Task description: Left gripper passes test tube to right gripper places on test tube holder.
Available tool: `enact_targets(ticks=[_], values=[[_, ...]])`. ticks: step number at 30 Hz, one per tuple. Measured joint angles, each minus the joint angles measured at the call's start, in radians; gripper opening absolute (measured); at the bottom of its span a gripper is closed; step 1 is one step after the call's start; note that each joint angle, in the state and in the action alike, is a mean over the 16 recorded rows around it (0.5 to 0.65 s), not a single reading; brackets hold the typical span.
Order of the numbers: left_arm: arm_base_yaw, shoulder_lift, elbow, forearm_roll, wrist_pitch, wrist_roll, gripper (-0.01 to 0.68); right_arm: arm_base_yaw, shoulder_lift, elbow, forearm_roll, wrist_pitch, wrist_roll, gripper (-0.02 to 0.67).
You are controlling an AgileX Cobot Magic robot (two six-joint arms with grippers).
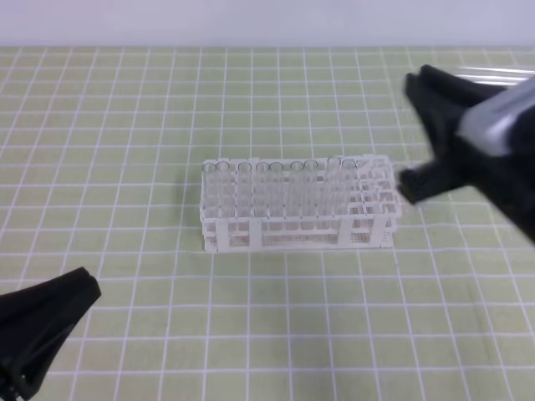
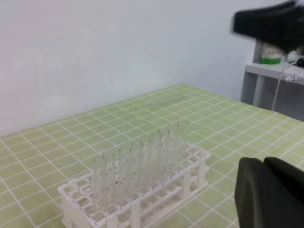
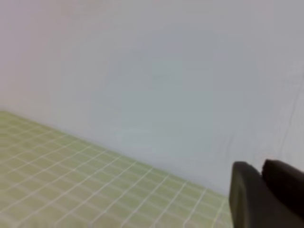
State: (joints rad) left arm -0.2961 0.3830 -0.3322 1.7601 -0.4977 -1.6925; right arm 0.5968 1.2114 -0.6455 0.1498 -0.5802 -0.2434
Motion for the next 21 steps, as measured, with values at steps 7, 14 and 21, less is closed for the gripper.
enact_targets(ticks=[7, 14, 21], values=[[0.0, 0.0, 0.0, 0.0, 0.0, 0.0, -0.001, -0.055, -0.299, 0.007, 0.012, 0.427, -0.101, 0.007], [0.0, 0.002, 0.0, 0.009, 0.004, 0.0, -0.001, -0.16, -0.483, 0.008, -0.006, 0.715, -0.14, -0.014], [0.0, 0.001, 0.0, 0.005, 0.006, 0.0, -0.001, -0.283, -0.607, 0.046, -0.033, 0.826, -0.136, -0.015]])
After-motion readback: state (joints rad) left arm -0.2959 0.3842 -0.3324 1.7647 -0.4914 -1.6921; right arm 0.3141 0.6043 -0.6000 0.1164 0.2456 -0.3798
